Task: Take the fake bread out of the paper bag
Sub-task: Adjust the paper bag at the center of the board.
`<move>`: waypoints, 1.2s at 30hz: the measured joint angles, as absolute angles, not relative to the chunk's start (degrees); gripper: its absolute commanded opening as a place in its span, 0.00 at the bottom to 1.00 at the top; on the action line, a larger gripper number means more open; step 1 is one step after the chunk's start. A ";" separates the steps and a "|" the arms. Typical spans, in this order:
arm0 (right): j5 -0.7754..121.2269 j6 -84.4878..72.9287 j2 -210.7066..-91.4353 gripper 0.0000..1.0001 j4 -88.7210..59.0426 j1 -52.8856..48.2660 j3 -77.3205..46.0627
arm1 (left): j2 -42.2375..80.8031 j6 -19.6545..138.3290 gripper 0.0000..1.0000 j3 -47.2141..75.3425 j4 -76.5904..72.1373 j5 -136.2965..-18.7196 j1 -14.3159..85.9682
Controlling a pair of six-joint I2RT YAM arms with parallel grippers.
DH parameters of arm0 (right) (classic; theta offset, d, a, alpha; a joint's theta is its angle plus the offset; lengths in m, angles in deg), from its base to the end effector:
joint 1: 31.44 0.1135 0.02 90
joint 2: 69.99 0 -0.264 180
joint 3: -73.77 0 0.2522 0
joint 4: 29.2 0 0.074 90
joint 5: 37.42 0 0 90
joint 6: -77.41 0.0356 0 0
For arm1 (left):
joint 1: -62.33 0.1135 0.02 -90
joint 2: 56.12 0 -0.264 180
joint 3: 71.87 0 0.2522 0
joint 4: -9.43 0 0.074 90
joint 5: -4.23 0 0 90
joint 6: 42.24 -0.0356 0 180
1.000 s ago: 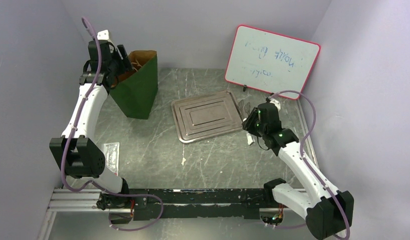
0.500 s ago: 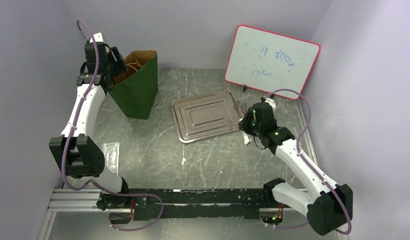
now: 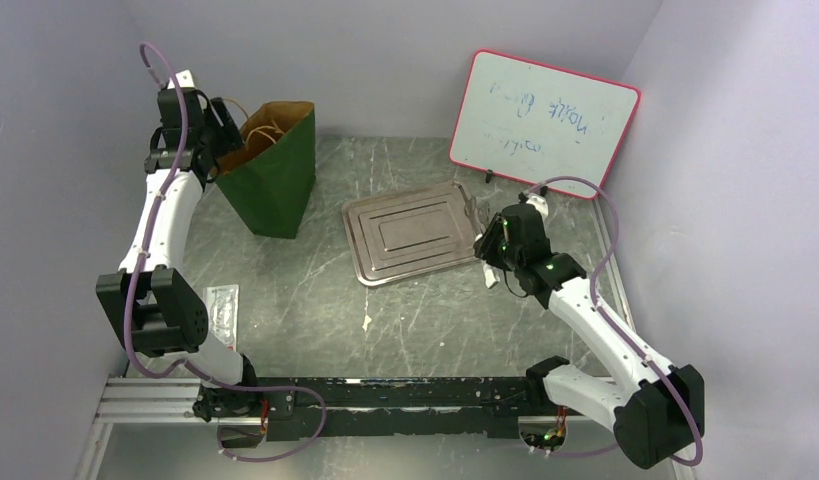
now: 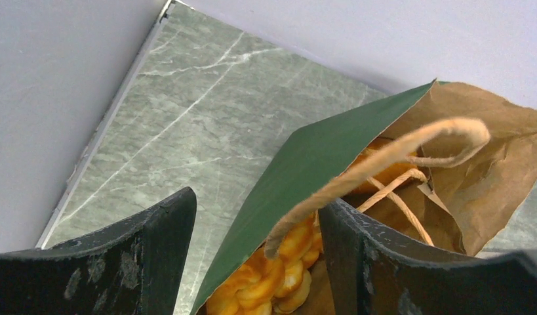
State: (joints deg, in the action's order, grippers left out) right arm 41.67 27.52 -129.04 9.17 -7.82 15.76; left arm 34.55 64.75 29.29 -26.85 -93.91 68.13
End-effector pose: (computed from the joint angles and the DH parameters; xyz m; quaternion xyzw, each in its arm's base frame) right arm 0.2048 0.0822 0.2662 0.1693 0.8849 0.1516 0.4066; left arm 0.3670 0.0423 0.3759 -0.2039 0.8208 0.0081 0.5335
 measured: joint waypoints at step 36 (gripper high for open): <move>40.79 28.70 -134.74 0.38 4.71 -5.04 16.43 | 35.66 63.00 0.07 23.28 -20.14 -89.17 67.25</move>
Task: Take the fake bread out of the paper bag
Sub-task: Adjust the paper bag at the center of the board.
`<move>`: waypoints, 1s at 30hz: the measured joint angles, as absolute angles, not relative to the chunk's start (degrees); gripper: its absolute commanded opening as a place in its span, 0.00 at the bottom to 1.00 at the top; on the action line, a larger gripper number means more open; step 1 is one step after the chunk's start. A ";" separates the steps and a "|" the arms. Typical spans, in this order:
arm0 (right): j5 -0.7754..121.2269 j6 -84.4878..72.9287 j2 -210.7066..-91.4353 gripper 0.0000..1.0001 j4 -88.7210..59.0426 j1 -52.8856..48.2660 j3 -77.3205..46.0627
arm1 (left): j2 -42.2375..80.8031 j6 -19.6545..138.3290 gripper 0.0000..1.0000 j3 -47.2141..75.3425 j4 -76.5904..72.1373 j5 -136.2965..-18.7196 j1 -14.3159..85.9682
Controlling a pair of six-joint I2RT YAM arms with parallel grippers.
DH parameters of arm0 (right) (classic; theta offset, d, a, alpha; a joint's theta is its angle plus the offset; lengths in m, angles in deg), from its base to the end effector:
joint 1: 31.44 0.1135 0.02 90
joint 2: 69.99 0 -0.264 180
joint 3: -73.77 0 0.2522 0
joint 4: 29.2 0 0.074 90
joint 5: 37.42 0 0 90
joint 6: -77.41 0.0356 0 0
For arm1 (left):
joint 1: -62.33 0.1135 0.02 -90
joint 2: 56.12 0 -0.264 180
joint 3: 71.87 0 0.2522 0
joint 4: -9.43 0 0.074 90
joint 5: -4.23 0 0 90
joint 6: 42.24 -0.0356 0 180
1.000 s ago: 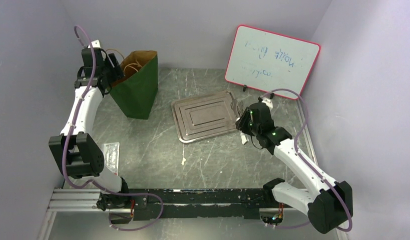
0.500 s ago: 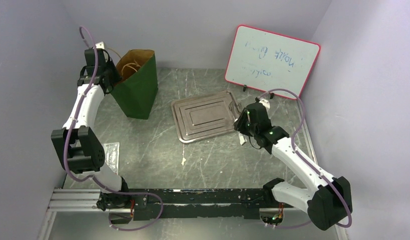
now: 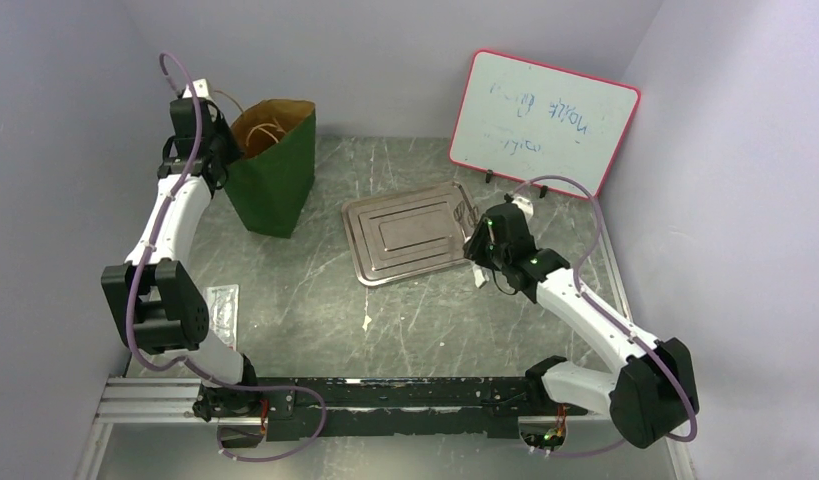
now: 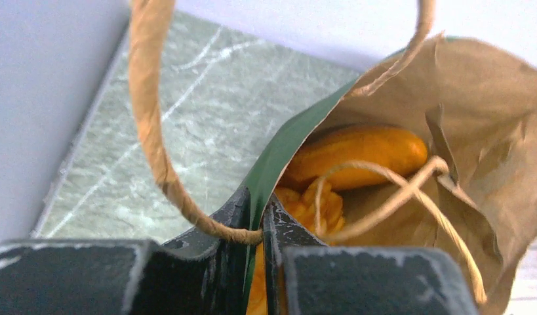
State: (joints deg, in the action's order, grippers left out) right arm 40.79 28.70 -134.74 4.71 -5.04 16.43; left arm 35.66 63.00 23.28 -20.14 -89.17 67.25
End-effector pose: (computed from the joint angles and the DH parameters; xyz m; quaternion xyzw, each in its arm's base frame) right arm 0.2175 0.0999 0.2479 0.1594 0.8932 0.1506 0.3926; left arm 0.3767 0.0345 0.3438 -0.1640 0.8328 -0.0224 0.5283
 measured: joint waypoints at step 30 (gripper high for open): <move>38.87 28.94 -137.78 0.37 3.20 10.71 11.84 | 15.25 41.56 0.07 -15.52 21.43 -99.00 35.74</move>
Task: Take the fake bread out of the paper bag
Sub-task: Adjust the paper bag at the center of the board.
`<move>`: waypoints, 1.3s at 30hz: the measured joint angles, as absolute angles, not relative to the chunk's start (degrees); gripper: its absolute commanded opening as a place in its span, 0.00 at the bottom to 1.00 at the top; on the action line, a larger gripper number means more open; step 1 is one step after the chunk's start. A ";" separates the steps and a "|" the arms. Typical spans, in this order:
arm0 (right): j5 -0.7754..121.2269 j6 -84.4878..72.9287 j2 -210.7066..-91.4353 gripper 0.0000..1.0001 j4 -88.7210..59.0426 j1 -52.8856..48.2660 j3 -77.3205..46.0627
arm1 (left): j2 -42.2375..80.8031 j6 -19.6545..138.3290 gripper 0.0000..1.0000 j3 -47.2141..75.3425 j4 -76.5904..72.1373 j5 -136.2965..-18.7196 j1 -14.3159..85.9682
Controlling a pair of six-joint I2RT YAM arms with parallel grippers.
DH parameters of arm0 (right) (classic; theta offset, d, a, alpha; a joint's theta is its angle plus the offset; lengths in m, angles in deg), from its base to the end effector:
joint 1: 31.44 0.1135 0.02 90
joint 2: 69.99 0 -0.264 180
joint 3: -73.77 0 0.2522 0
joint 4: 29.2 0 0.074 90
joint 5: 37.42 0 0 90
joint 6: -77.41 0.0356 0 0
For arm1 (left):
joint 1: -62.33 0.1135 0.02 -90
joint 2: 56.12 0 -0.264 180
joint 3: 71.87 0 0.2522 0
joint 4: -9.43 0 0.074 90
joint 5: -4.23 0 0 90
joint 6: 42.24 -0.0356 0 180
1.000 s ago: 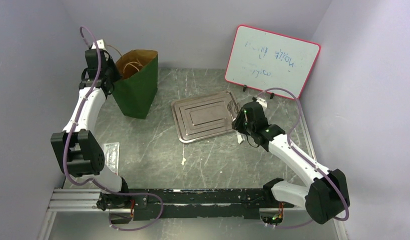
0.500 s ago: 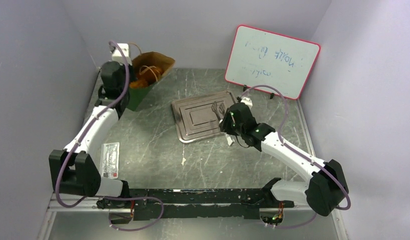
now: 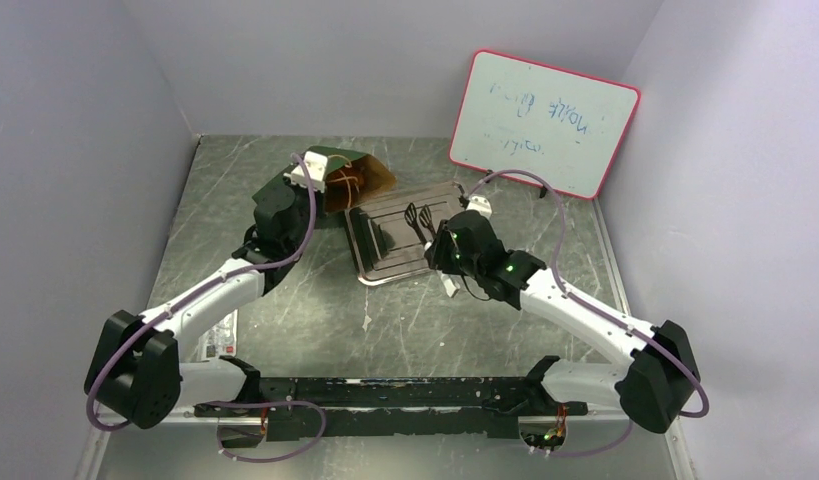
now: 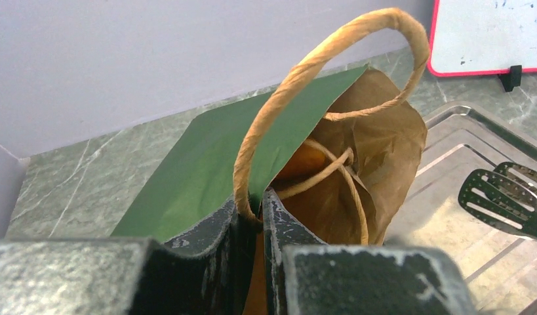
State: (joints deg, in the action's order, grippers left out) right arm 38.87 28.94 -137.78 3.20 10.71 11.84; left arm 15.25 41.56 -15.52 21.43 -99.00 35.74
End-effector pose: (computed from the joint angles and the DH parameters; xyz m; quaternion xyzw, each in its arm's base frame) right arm 0.1957 0.1658 0.2649 0.0472 0.8936 0.2090 0.3944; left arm 0.2610 -0.1215 0.2926 0.1274 0.7137 -0.0387 0.6876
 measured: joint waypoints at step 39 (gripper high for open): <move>32.42 30.98 -138.59 0.35 7.18 35.57 5.68 | 4.93 63.75 0.07 -27.56 10.78 -124.73 20.83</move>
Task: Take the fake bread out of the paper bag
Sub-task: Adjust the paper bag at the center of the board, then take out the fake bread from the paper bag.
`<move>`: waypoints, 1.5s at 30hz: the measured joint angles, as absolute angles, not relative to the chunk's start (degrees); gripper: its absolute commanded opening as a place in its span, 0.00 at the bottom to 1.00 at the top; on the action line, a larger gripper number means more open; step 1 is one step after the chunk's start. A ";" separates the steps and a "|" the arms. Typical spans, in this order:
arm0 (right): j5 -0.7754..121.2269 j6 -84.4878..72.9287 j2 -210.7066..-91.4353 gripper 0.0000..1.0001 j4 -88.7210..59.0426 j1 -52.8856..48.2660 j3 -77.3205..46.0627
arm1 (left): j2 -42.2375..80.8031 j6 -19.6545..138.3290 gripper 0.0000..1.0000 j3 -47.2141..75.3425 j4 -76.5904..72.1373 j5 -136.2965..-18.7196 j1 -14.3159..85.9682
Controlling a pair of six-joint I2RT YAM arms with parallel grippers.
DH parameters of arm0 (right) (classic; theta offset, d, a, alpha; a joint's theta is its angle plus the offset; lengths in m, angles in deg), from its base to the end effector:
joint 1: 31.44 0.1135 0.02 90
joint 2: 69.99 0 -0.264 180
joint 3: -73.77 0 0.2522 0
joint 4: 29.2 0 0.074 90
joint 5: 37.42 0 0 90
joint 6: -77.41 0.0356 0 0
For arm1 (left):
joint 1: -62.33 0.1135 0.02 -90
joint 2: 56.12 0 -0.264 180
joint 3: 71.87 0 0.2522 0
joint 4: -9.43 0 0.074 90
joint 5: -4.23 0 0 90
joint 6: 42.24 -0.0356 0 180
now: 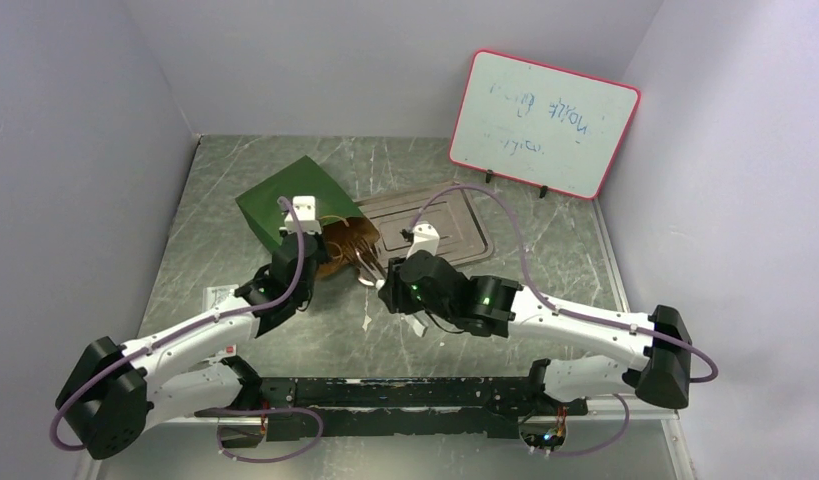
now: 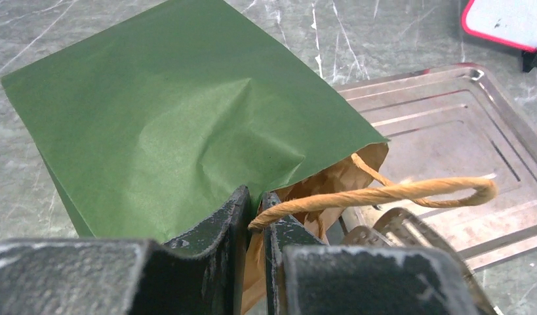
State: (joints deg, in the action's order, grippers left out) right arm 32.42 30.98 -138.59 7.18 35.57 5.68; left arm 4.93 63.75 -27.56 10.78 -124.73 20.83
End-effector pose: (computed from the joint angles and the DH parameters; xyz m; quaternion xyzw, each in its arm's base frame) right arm 0.1135 0.2362 0.2926 -0.1023 0.8782 0.2727 0.3793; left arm 0.1884 -0.1368 0.2449 -0.0316 0.7760 -0.0422 0.6285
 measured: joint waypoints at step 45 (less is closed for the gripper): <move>45.43 51.04 -150.78 0.39 -20.76 32.09 13.22 | -4.16 74.32 0.07 -32.46 7.83 -124.93 20.83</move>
